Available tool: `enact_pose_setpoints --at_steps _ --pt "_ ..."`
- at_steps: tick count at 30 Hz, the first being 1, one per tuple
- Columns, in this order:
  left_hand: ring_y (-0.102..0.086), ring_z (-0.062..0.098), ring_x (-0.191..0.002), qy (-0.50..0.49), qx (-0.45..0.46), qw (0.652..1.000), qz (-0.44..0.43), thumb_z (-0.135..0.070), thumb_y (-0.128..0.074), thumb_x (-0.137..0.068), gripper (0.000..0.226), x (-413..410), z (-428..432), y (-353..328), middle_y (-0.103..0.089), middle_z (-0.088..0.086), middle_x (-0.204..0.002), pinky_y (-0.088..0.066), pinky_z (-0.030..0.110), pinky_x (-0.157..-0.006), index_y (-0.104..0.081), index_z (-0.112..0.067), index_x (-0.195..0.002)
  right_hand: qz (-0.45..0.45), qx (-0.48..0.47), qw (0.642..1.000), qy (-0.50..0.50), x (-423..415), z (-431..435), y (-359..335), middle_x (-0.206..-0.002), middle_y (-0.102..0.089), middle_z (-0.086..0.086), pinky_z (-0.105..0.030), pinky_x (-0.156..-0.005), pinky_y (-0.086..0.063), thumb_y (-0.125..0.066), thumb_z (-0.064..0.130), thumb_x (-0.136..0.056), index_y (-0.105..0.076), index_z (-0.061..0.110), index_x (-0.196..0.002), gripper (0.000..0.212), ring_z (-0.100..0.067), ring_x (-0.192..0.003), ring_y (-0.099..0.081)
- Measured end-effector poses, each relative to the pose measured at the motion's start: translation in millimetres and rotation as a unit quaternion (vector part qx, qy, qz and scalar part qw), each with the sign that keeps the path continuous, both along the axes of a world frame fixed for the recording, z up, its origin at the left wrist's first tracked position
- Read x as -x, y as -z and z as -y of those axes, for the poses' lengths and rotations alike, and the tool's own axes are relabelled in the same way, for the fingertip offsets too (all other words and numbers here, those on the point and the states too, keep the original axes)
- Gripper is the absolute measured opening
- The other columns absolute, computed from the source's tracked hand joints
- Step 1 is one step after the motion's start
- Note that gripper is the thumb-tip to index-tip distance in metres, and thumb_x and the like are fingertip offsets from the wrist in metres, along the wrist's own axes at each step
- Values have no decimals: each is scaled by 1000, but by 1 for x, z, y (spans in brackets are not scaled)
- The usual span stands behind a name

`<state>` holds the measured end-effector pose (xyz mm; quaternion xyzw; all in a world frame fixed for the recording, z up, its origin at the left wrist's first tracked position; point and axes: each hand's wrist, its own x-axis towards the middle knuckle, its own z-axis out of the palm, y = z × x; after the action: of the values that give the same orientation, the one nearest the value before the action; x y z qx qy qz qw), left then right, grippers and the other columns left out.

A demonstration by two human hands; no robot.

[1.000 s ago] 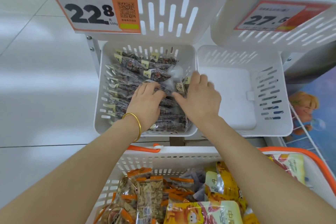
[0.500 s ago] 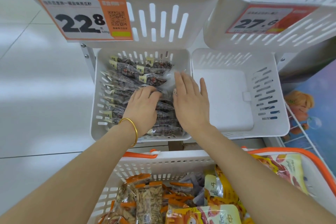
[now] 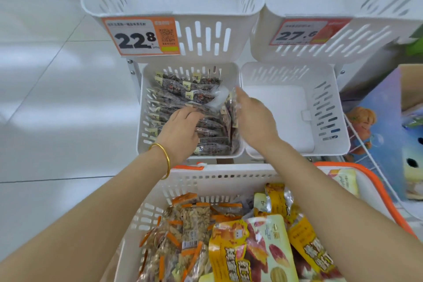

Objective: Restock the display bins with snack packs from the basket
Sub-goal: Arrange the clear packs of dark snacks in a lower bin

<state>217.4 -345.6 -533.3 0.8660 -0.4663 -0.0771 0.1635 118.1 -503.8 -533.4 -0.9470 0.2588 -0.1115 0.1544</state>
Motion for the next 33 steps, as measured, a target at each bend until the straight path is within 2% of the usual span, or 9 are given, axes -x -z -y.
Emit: enact_pose_setpoints --at_steps 1,5,8,10,19,23,26,30,33 --pt "-23 22 -138 -2 5 1000 -7 -4 -44 -92 48 10 -9 -7 -35 5 -146 -16 29 -113 -40 -13 -139 30 -35 999 8 15 -4 -9 -117 -60 -15 -42 -89 -43 -39 1 -91 -27 18 -147 60 -34 -112 -51" --pt "-29 25 -134 4 -4 999 -36 -6 -46 -92 44 53 -41 -29 -40 6 -142 -23 32 -110 -45 -13 -135 18 -158 987 -14 90 -38 -26 -130 -58 -7 -35 -98 -41 -38 2 -94 -43 19 -140 49 -27 -121 -49" --pt "-35 28 -130 24 -28 998 -51 -7 -48 -92 40 91 -60 -39 -43 8 -137 -25 34 -108 -47 -10 -132 41 -238 970 -30 132 -71 -33 -119 -64 -4 -15 -80 -37 -41 1 -94 -56 14 -128 40 -13 -105 -54" --pt "-34 26 -131 29 -42 997 -53 -9 -48 -92 40 112 -73 -42 -42 7 -139 -23 32 -107 -47 -11 -132 28 -276 959 -56 152 -92 -37 -111 -67 -2 -14 -79 -39 -44 1 -93 -61 14 -122 35 -10 -101 -57" --pt "-39 25 -128 44 -90 994 -51 -16 -51 -93 33 138 -126 -37 -49 8 -135 -26 35 -108 -54 -13 -126 -93 -250 947 -180 194 -145 -37 -104 -70 1 -16 -79 -45 -62 8 -88 -69 14 -110 24 -9 -99 -63" --pt "-41 26 -126 48 -104 992 -47 -16 -50 -94 32 140 -145 -31 -51 9 -133 -27 36 -108 -56 -14 -125 -220 -288 877 -317 200 -180 -21 -90 -71 10 -25 -76 -51 -71 36 -82 -76 18 -92 21 -3 -81 -64" --pt "-40 28 -125 42 -117 990 -60 -19 -50 -94 33 136 -156 -25 -49 8 -134 -29 42 -109 -55 -16 -126 -282 -178 854 -398 200 -202 -4 -87 -73 10 -36 -73 -53 -69 51 -77 -78 21 -87 32 -7 -80 -64" --pt "-41 26 -124 53 -115 990 -60 -18 -50 -94 31 137 -157 -27 -49 7 -133 -30 40 -107 -56 -16 -124 -273 -125 860 -412 194 -201 4 -81 -70 6 -35 -73 -50 -66 31 -85 -75 14 -81 19 -11 -75 -60" --pt "-46 24 -120 33 -79 990 -109 -23 -47 -97 28 141 -152 -34 -53 6 -129 -35 37 -103 -58 -14 -121 -206 -231 902 -300 186 -174 -20 -78 -66 10 -24 -71 -48 -64 20 -88 -73 12 -83 13 -2 -71 -59"
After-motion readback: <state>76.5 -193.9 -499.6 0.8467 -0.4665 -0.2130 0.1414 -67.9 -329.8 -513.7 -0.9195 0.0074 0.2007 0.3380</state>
